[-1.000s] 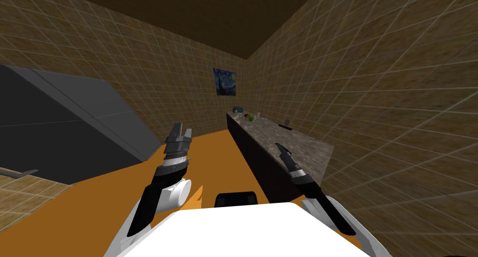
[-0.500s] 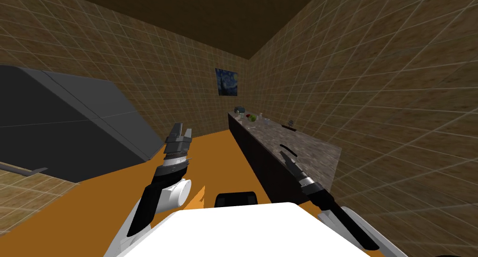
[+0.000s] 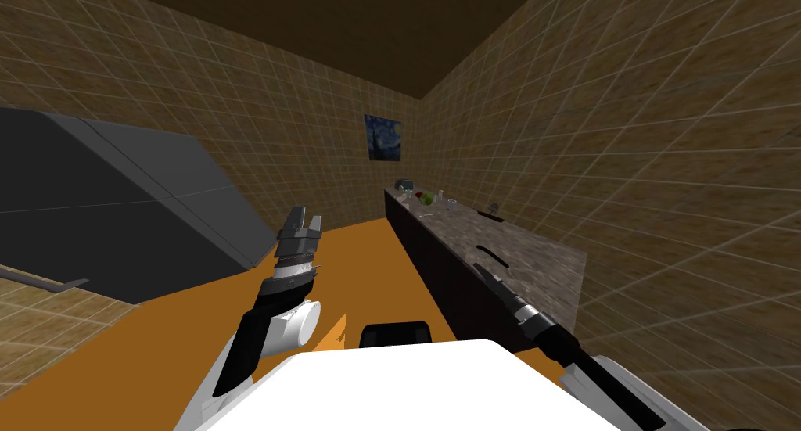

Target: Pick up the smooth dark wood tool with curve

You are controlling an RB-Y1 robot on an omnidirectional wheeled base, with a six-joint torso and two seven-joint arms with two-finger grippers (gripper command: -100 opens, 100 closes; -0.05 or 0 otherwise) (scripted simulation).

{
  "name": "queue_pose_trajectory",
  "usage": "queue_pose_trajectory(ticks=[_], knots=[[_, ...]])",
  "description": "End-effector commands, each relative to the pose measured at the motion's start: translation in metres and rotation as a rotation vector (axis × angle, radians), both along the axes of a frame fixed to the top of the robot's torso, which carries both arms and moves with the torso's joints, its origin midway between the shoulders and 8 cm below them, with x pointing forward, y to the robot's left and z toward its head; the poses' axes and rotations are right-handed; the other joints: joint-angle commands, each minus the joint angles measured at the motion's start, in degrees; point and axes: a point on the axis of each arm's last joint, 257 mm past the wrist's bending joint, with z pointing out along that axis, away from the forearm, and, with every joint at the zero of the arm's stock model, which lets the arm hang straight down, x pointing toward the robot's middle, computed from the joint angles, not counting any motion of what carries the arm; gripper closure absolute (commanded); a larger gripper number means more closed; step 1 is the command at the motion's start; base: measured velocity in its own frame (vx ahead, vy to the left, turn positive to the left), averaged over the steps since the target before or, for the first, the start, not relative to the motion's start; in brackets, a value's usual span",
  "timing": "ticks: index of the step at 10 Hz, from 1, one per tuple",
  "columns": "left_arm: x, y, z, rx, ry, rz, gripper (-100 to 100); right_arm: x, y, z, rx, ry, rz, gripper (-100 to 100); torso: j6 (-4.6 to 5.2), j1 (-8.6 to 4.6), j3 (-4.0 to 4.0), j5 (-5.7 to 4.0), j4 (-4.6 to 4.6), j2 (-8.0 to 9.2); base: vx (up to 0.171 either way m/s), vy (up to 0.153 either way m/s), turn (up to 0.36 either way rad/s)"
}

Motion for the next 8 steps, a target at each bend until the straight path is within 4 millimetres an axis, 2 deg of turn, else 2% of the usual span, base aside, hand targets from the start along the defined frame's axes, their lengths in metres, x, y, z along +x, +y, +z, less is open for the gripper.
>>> queue_pose_trajectory(ticks=[1,2,3,4,5,6,7,8], knots=[[0.0,0.0,0.0,0.0,0.0,0.0,0,-0.002,-0.006,-0.002,-0.02,0.015,0.01,-100,0.0,0.0,0.0,0.0,0.0,0.0,0.033,0.021,-0.004],[0.0,0.0,0.0,0.0,0.0,0.0,0,-0.017,-0.025,-0.022,-0.061,0.084,-0.003,-100,0.0,-0.1,0.02,-0.02,0.01,0.04,0.057,0.047,0.048],[0.0,0.0,0.0,0.0,0.0,0.0,0,-0.016,-0.026,-0.02,-0.079,0.09,0.014,-100,0.0,-0.05,-0.01,-0.02,0.0,-0.02,0.054,0.048,0.025],[0.0,0.0,0.0,0.0,0.0,0.0,0,-0.032,-0.046,-0.038,-0.12,0.158,0.003,-100,0.0,-0.03,-0.01,-0.02,-0.01,-0.02,0.067,0.05,0.054],[0.0,0.0,0.0,0.0,0.0,0.0,0,-0.03,-0.047,-0.036,-0.139,0.164,0.02,-100,0.0,-0.03,-0.03,-0.01,-0.02,-0.06,0.062,0.044,0.018],[0.0,0.0,0.0,0.0,0.0,0.0,0,-0.049,-0.066,-0.052,-0.178,0.231,0.01,-100,0.0,-0.04,-0.04,-0.02,-0.02,-0.06,0.096,0.058,0.039],[0.0,0.0,0.0,0.0,0.0,0.0,0,-0.046,-0.068,-0.049,-0.198,0.237,0.028,-100,0.0,0.01,-0.08,-0.01,-0.03,-0.15,0.076,0.038,0.022],[0.0,0.0,0.0,0.0,0.0,0.0,0,-0.066,-0.086,-0.064,-0.233,0.302,0.017,-100,-0.01,-0.05,-0.08,-0.01,-0.03,-0.12,0.076,0.029,0.066]])
